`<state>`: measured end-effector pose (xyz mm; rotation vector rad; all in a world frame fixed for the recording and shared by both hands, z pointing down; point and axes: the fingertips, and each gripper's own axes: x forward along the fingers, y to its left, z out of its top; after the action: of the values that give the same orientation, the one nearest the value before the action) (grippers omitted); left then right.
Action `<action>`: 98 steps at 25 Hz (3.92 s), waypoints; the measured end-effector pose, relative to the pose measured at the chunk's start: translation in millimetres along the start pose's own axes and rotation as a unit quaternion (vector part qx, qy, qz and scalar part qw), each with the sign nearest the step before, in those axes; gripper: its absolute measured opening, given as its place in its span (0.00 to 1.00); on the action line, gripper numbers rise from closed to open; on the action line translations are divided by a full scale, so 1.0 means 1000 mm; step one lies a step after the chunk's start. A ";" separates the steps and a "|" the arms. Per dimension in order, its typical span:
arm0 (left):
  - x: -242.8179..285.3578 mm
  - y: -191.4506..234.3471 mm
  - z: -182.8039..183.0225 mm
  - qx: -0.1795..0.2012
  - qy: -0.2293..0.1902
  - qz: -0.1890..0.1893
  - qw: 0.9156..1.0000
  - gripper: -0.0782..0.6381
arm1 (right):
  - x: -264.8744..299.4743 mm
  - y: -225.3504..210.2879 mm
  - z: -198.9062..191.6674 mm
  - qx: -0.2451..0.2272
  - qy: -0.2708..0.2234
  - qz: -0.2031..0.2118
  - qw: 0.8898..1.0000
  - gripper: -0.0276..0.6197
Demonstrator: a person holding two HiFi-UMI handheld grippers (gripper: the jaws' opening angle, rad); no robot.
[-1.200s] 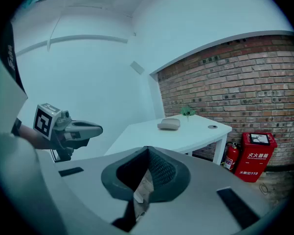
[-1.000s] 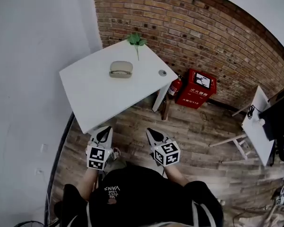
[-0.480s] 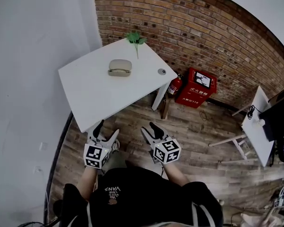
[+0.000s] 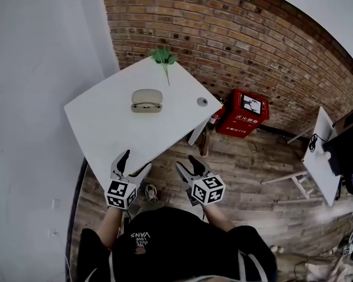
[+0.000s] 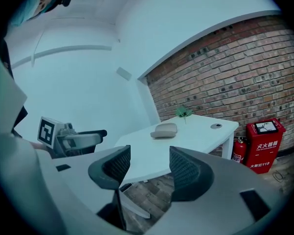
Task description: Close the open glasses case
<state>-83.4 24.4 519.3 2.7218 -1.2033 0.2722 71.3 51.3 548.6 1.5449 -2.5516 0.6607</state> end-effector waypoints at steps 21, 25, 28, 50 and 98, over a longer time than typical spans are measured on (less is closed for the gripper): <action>0.068 0.158 0.009 -0.022 0.025 -0.007 0.999 0.63 | 0.165 -0.019 0.049 0.015 0.031 -0.022 0.999 0.40; 0.080 0.165 0.005 -0.033 0.037 -0.005 0.999 0.68 | 0.181 -0.029 0.048 0.015 0.044 -0.011 0.999 0.40; 0.093 0.170 0.005 -0.031 0.043 0.001 0.999 0.73 | 0.194 -0.040 0.049 0.010 0.055 0.001 0.998 0.40; 0.178 0.210 -0.009 0.005 0.125 0.014 0.992 0.85 | 0.301 -0.060 0.042 -0.269 0.172 0.180 0.930 0.37; 0.280 0.173 -0.057 0.100 0.249 -0.283 0.921 0.90 | 0.289 -0.102 0.011 -0.301 0.221 0.139 0.917 0.21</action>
<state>-32.8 -278.7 649.8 2.7537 -0.2493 0.9674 21.0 -231.7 654.6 0.7439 -2.3131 0.1669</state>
